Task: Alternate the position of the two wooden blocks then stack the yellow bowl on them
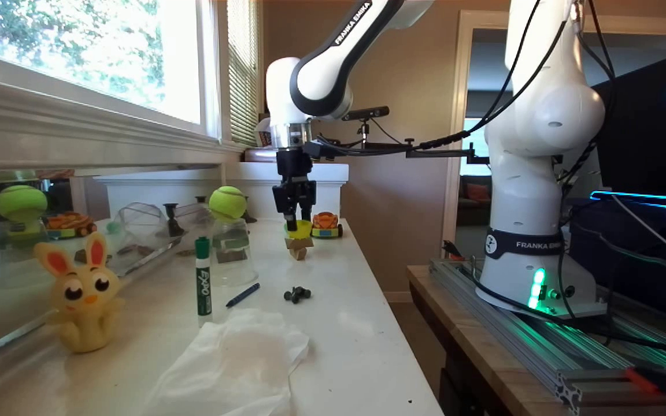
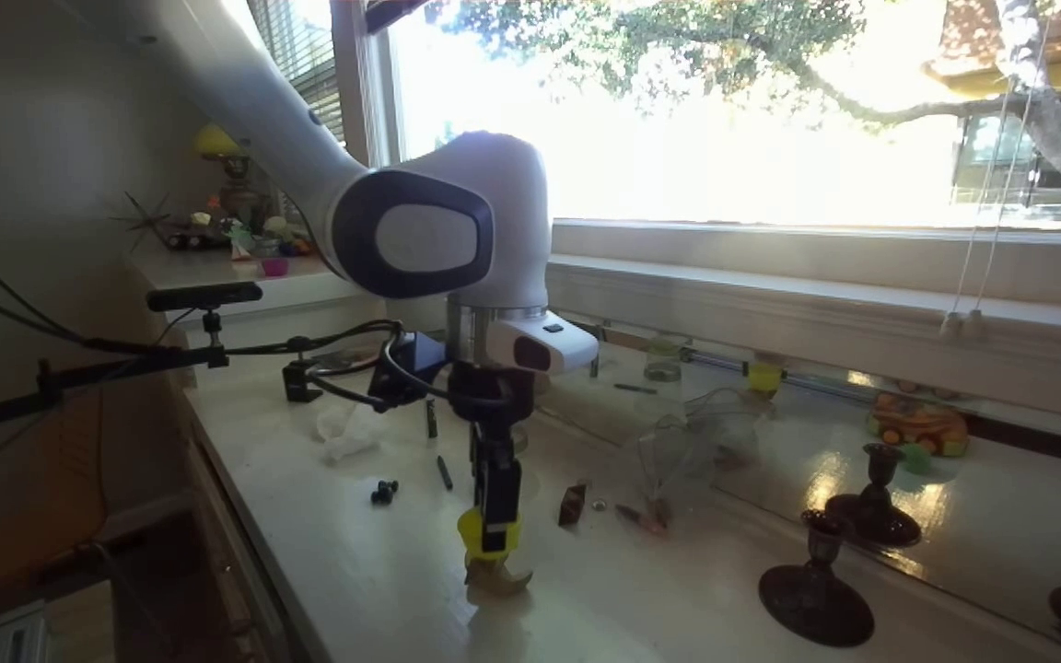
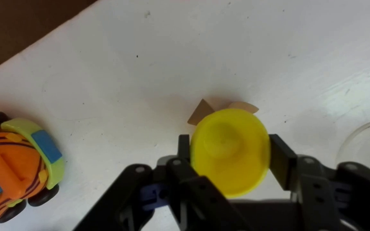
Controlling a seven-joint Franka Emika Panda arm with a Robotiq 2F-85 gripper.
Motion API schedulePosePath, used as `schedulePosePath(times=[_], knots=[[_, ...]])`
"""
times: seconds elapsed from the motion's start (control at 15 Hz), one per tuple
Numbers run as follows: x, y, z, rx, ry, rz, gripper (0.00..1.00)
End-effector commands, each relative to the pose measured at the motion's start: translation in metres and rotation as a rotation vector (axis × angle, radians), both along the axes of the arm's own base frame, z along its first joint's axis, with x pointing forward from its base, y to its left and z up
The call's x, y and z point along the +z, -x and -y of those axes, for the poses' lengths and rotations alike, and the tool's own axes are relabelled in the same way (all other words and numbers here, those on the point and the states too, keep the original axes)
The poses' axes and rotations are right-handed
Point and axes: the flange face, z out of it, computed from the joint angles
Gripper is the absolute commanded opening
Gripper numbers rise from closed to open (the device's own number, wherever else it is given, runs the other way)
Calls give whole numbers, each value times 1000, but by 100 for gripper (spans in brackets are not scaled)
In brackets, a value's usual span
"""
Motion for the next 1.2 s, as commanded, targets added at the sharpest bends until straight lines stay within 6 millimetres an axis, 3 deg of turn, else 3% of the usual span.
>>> schedulePosePath(times=[0.0,0.27,0.33,0.53,0.93,1.13], knots=[[-1,-7,1,-7,-21,17,36],[-1,-7,1,-8,-22,16,36],[-1,-7,1,-8,-21,15,82],[-2,-7,1,-7,-21,11,99],[-3,-6,0,-6,-16,7,100],[11,5,-6,15,54,-19,100]])
